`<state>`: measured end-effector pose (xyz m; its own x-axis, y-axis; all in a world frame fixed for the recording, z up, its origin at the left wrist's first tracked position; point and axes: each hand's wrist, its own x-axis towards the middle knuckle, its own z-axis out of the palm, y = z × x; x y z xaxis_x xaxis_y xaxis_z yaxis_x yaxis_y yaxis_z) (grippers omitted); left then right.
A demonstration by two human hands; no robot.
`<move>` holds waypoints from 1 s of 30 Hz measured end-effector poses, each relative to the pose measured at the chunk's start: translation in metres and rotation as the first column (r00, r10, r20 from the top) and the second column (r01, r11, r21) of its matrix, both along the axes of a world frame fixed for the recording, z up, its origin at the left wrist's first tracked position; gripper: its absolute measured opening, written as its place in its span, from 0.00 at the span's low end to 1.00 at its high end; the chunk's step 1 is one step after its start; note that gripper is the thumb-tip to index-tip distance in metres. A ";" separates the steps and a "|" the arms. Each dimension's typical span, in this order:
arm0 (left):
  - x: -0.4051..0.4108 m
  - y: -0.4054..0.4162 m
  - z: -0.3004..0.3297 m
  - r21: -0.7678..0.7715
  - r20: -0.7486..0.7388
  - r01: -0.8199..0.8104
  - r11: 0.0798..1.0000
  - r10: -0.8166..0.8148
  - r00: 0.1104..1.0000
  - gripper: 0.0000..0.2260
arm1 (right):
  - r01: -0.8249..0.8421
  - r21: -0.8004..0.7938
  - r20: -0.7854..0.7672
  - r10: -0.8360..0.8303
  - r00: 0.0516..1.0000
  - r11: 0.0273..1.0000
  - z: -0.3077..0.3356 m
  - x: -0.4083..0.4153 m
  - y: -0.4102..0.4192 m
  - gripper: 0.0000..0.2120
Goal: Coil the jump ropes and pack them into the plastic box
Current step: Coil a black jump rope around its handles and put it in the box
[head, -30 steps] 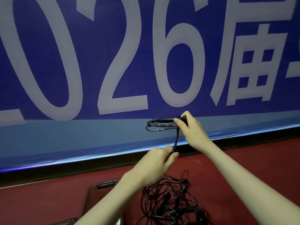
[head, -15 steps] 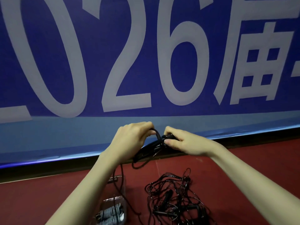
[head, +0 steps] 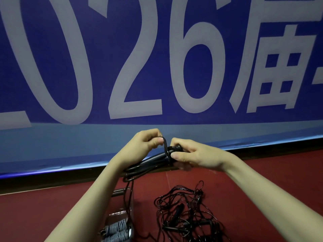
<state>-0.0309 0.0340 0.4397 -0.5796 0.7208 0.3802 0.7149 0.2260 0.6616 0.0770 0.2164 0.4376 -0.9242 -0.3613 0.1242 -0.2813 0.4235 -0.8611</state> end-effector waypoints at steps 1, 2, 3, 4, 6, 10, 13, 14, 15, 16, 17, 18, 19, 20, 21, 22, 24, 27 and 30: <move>-0.001 0.000 -0.001 -0.004 0.058 0.031 1.000 -0.031 0.998 0.11 | -0.027 -0.054 0.017 0.028 0.999 0.998 -0.003 -0.001 -0.001 0.08; -0.002 0.001 -0.002 0.005 0.104 0.056 0.998 -0.056 0.993 0.11 | -0.049 -0.109 0.032 0.053 0.998 0.993 -0.004 -0.003 -0.001 0.08; -0.003 0.002 -0.005 0.032 0.147 0.081 0.996 -0.085 0.985 0.12 | -0.067 -0.170 0.049 0.077 0.996 0.983 -0.005 -0.003 0.000 0.08; -0.004 0.005 -0.007 0.074 0.189 0.101 0.992 -0.113 0.975 0.11 | -0.079 -0.235 0.065 0.096 0.993 0.969 -0.006 -0.004 0.000 0.07; 0.000 0.012 -0.011 0.170 0.269 0.079 0.982 -0.123 0.955 0.13 | -0.079 -0.353 0.072 0.112 0.991 0.932 -0.004 -0.006 0.000 0.06; 0.009 0.028 -0.012 0.190 0.308 -0.058 0.980 -0.004 0.952 0.16 | -0.006 -0.496 -0.021 -0.005 1.000 0.868 0.000 -0.014 0.003 0.07; 0.013 0.043 -0.012 0.162 0.426 -0.095 0.982 0.017 0.905 0.17 | 0.098 -0.558 -0.065 -0.161 0.985 0.824 0.000 -0.023 0.008 0.08; 0.014 0.048 -0.012 0.165 0.467 -0.096 0.982 0.008 0.884 0.17 | 0.131 -0.574 -0.072 -0.210 0.975 0.808 -0.001 -0.026 0.010 0.08; 0.014 0.052 -0.013 0.172 0.497 -0.096 0.980 -0.002 0.868 0.17 | 0.163 -0.587 -0.080 -0.257 0.963 0.793 -0.002 -0.029 0.012 0.09; 0.015 0.056 -0.013 0.170 0.511 -0.095 0.981 -0.006 0.860 0.17 | 0.193 -0.596 -0.087 -0.302 0.949 0.779 -0.003 -0.031 0.014 0.08; 0.014 0.060 -0.013 0.165 0.522 -0.099 0.981 -0.002 0.853 0.18 | 0.225 -0.606 -0.090 -0.347 0.934 0.763 -0.005 -0.034 0.016 0.08; 0.011 0.064 -0.014 0.158 0.526 -0.108 0.981 0.009 0.850 0.18 | 0.254 -0.615 -0.093 -0.389 0.917 0.747 -0.006 -0.037 0.019 0.08; 0.010 0.068 -0.015 0.140 0.518 -0.121 0.983 0.032 0.855 0.16 | 0.282 -0.626 -0.095 -0.429 0.898 0.728 -0.009 -0.040 0.020 0.08; 0.008 0.072 -0.015 0.110 0.489 -0.146 0.983 0.074 0.869 0.14 | 0.309 -0.633 -0.096 -0.468 0.878 0.710 -0.011 -0.043 0.022 0.08; 0.005 0.076 -0.018 0.071 0.445 -0.175 0.982 0.126 0.887 0.11 | 0.341 -0.634 -0.094 -0.506 0.857 0.694 -0.013 -0.049 0.024 0.08; 0.004 0.080 -0.020 0.028 0.388 -0.200 0.979 0.174 0.905 0.09 | 0.373 -0.633 -0.096 -0.546 0.832 0.679 -0.016 -0.053 0.025 0.08; -0.003 0.088 -0.028 -0.041 0.294 -0.225 0.974 0.227 0.928 0.07 | 0.446 -0.631 -0.089 -0.631 0.771 0.635 -0.024 -0.067 0.030 0.09; -0.010 0.093 -0.037 -0.151 0.111 -0.268 0.951 0.286 0.952 0.08 | 0.541 -0.602 -0.081 -0.720 0.690 0.587 -0.033 -0.080 0.038 0.09; -0.017 0.095 -0.048 -0.195 -0.035 -0.350 0.916 0.350 0.936 0.10 | 0.613 -0.501 -0.141 -0.757 0.638 0.610 -0.048 -0.092 0.047 0.10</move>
